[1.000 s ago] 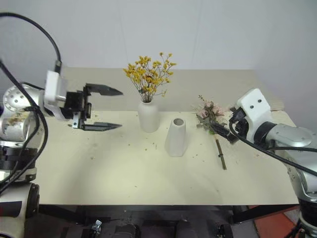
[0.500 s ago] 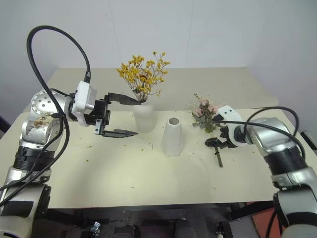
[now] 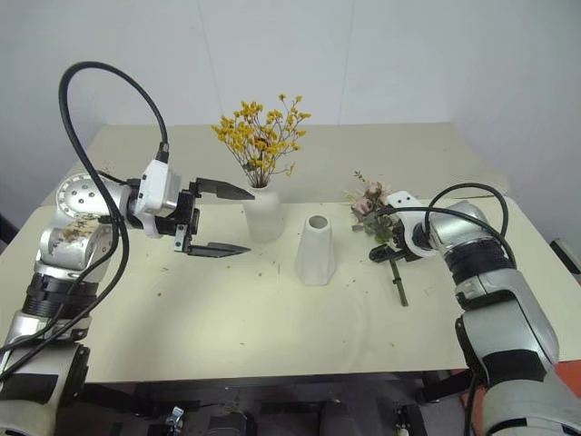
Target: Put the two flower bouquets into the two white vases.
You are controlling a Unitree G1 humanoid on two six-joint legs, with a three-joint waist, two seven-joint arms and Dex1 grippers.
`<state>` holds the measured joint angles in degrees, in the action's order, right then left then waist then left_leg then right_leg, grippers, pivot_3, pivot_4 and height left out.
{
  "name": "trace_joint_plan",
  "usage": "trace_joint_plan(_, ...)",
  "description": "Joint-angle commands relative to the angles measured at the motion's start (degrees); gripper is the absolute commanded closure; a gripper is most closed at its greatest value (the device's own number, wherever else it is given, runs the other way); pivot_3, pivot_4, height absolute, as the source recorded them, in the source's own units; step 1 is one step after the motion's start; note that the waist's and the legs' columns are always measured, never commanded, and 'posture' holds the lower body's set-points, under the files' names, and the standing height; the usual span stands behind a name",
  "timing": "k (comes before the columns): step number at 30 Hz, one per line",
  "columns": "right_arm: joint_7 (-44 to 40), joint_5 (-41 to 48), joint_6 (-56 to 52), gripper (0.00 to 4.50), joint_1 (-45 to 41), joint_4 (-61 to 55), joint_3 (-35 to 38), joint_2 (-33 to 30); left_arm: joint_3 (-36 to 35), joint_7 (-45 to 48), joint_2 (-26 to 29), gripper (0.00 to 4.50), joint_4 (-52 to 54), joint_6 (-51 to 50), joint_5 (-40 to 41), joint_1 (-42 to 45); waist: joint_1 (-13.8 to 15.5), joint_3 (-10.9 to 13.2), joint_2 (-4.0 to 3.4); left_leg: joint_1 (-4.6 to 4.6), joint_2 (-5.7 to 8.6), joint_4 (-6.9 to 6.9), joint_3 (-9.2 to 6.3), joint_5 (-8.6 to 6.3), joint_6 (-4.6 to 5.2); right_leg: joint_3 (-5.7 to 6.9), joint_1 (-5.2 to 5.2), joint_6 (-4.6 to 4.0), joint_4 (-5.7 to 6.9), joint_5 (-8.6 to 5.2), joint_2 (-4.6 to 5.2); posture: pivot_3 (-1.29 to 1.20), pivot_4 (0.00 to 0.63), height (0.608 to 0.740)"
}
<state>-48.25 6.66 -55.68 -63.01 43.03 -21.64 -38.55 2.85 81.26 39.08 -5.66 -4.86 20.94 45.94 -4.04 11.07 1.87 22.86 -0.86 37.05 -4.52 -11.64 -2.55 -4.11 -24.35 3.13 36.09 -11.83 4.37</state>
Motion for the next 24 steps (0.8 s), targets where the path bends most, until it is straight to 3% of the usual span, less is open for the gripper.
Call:
trace_joint_plan(1, 0.1, -2.9, 3.0, 0.95, -3.4, 4.6, 1.4, 0.7, -1.3, -1.3, 0.8, 0.0, 2.2, 0.8, 0.2, -0.4, 0.0, 0.0, -0.01, 0.01, 0.01, 0.0, 0.0, 0.0, 0.0, 0.0, 0.0, 0.0, 0.0, 0.0, 0.01, 0.0, 0.15, 0.74)
trace_joint_plan(7, -2.2, -5.9, 4.7, 3.09, -6.4, 9.3, 1.6, 1.7, -2.1, -2.2, 0.6, 0.0, 2.3, 1.6, 0.7, -2.0, -0.1, 0.0, -0.02, 0.0, 0.0, -0.01, 0.0, 0.0, 0.0, 0.0, -0.01, -0.02, 0.02, 0.01, 0.0, 0.0, 0.15, 0.74)
trace_joint_plan(11, -3.2, -7.5, 5.4, 4.24, -6.7, 10.8, 1.3, 2.5, -1.7, -2.7, 0.2, 0.0, 1.3, 2.6, 0.2, -1.9, -0.1, 0.0, -0.02, -0.01, 0.0, -0.01, 0.0, 0.0, 0.0, 0.0, -0.01, -0.02, 0.03, 0.01, 0.0, 0.0, 0.15, 0.74)
trace_joint_plan(15, -1.8, -8.4, 4.9, 4.26, -6.8, 11.1, 2.4, 2.6, -1.5, -2.9, -0.2, 0.0, 1.0, 2.9, 0.0, -1.9, 0.0, 0.0, -0.03, 0.0, 0.0, -0.01, 0.0, 0.0, 0.0, 0.0, -0.01, -0.02, 0.03, 0.02, 0.0, 0.0, 0.15, 0.74)
trace_joint_plan(19, 8.8, -6.8, 6.6, 4.26, -6.6, 7.3, 11.1, 2.0, -1.5, -2.9, 0.4, 0.0, 1.2, 2.9, -0.2, -1.9, 0.0, 0.0, -0.06, 0.0, 0.01, 0.0, -0.01, 0.0, 0.0, 0.0, -0.01, -0.03, 0.03, 0.02, 0.01, 0.0, 0.15, 0.74)
trace_joint_plan(21, 17.6, -4.8, 6.1, 4.26, -4.5, -2.2, 20.4, 1.6, -1.9, -2.7, 1.1, 0.0, 1.4, 2.4, 0.0, -1.8, 0.0, 0.1, -0.12, 0.01, 0.01, -0.04, -0.01, 0.0, 0.0, 0.0, -0.03, -0.03, 0.03, 0.02, 0.01, 0.0, 0.15, 0.74)
trace_joint_plan(24, 20.0, -1.9, 2.1, 4.26, 2.8, -23.2, 28.7, 1.0, -2.5, -2.8, 2.0, 0.0, 1.7, 0.7, 0.9, -1.4, 0.1, 0.1, -0.17, 0.11, 0.01, -0.11, -0.04, 0.0, 0.0, 0.02, -0.14, -0.03, 0.05, 0.02, 0.01, 0.0, 0.15, 0.74)
